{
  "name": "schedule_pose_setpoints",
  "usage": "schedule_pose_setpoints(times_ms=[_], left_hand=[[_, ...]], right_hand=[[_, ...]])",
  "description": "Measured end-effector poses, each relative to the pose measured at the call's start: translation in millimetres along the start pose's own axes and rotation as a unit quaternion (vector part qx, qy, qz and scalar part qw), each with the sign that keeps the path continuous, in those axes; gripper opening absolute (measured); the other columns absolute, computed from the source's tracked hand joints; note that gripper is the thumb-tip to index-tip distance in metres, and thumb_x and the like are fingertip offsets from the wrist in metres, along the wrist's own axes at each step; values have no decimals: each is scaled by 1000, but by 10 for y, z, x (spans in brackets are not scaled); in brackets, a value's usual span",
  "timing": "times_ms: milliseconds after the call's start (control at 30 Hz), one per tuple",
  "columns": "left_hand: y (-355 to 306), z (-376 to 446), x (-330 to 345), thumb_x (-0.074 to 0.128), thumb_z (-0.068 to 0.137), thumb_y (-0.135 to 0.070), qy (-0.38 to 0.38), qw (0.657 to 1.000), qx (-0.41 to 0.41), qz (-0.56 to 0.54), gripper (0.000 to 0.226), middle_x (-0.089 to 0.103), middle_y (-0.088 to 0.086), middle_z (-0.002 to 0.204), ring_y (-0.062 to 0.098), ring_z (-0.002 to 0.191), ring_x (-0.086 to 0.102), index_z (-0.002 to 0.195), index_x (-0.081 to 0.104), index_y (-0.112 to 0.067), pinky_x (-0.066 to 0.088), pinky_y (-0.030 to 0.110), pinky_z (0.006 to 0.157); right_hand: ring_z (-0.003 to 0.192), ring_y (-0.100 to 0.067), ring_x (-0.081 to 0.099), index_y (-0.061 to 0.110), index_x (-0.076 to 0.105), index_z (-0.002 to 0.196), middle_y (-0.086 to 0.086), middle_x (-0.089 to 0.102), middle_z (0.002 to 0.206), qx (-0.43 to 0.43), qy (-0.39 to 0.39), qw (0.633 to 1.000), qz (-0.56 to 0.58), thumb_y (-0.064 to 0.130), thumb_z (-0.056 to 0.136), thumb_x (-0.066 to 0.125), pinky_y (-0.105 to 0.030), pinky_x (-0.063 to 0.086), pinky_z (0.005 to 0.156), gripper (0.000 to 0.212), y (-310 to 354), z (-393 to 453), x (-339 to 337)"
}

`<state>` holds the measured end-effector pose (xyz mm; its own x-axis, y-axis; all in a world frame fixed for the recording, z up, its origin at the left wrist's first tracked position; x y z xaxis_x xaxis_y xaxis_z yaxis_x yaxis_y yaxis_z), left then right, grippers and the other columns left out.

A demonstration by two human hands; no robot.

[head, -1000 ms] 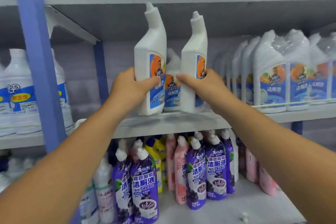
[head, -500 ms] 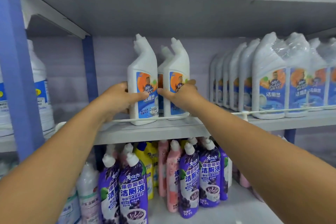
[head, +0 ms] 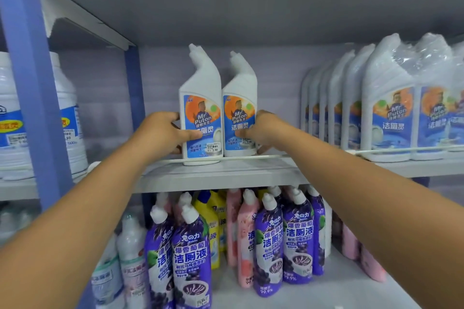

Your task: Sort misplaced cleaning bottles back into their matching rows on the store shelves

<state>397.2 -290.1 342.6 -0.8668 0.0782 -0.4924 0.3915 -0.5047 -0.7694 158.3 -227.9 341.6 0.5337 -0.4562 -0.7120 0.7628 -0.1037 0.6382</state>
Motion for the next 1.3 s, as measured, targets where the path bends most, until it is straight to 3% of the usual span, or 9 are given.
schedule_pose_setpoints(times_ms=[200, 333, 467, 633, 800, 900, 967, 1167, 1300], left_hand=[[-42, -55, 38, 82, 84, -31, 17, 999, -5, -31, 27, 77, -5, 94, 15, 76, 77, 107, 70, -26, 64, 31, 67], [-11, -64, 27, 84, 81, -35, 7, 1000, 1, -21, 23, 77, -4, 95, 17, 80, 78, 98, 68, -29, 64, 41, 80], [21, -77, 43, 85, 79, -36, 9, 999, -18, -27, 34, 78, -1, 94, 13, 75, 77, 102, 68, -16, 62, 29, 63], [29, -88, 57, 84, 80, -37, 12, 999, -27, -20, 38, 76, -2, 94, 11, 75, 76, 105, 66, -15, 58, 23, 54], [-1, -137, 19, 84, 81, -40, 9, 1000, -29, -3, 43, 75, -5, 98, 12, 79, 75, 113, 64, -19, 60, 28, 62], [-102, -235, -40, 79, 82, -53, -75, 989, 11, 129, 56, 71, -10, 107, 16, 92, 69, 126, 59, -25, 58, 40, 81], [-190, -354, -8, 74, 84, -57, -122, 976, 41, 178, 52, 66, -12, 111, 17, 99, 64, 123, 57, -28, 54, 42, 83], [-182, -604, 123, 70, 88, -56, -159, 976, 41, 140, 61, 62, -10, 133, 19, 116, 61, 138, 49, -29, 46, 39, 85], [-248, -950, 168, 72, 90, -48, -238, 964, 116, 25, 64, 55, -8, 141, 10, 127, 53, 144, 46, -25, 45, 32, 100]], right_hand=[[95, -29, 73, 17, 65, 114, -7, 71, 113, 0, 62, 998, 27, 42, 89, 74, -44, 65, 75, 37, -41, 72, 46], [94, -27, 73, 18, 66, 112, -5, 72, 109, -10, 52, 998, 17, 41, 90, 72, -44, 64, 79, 32, -65, 83, 56], [98, -27, 73, 16, 65, 117, -6, 72, 115, 9, 69, 997, 34, 35, 93, 71, -43, 63, 84, 31, -114, 107, 94], [97, -26, 74, 13, 64, 117, -7, 72, 113, 31, 71, 997, 25, 38, 94, 69, -42, 61, 90, 34, -146, 66, 95], [91, -20, 74, 12, 60, 119, -4, 69, 112, 31, 52, 998, 7, 45, 97, 61, -35, 61, 78, 40, -171, -127, -108], [94, -18, 74, 16, 59, 125, -1, 69, 114, 14, 55, 998, 20, 45, 99, 57, -38, 60, 87, 39, -167, -288, -197], [95, -17, 74, 16, 57, 131, -1, 69, 115, 4, 46, 998, 52, 42, 100, 57, -38, 61, 87, 40, -166, -369, -247], [96, -15, 73, 24, 58, 133, 1, 70, 117, -53, 7, 992, 114, 38, 100, 59, -37, 61, 87, 36, -113, -744, -439], [100, -14, 74, 22, 63, 127, 0, 74, 112, -131, -72, 949, 277, 30, 98, 63, -39, 61, 88, 29, -302, -1225, -701]])
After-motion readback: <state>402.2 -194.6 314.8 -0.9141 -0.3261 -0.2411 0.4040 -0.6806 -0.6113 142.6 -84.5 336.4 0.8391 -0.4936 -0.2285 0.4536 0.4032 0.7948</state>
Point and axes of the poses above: each hand's wrist, its own z-axis towards the middle knuckle, its own x-axis out of the palm, y = z × x, the point moved 8 cm from there along z, towards the middle knuckle
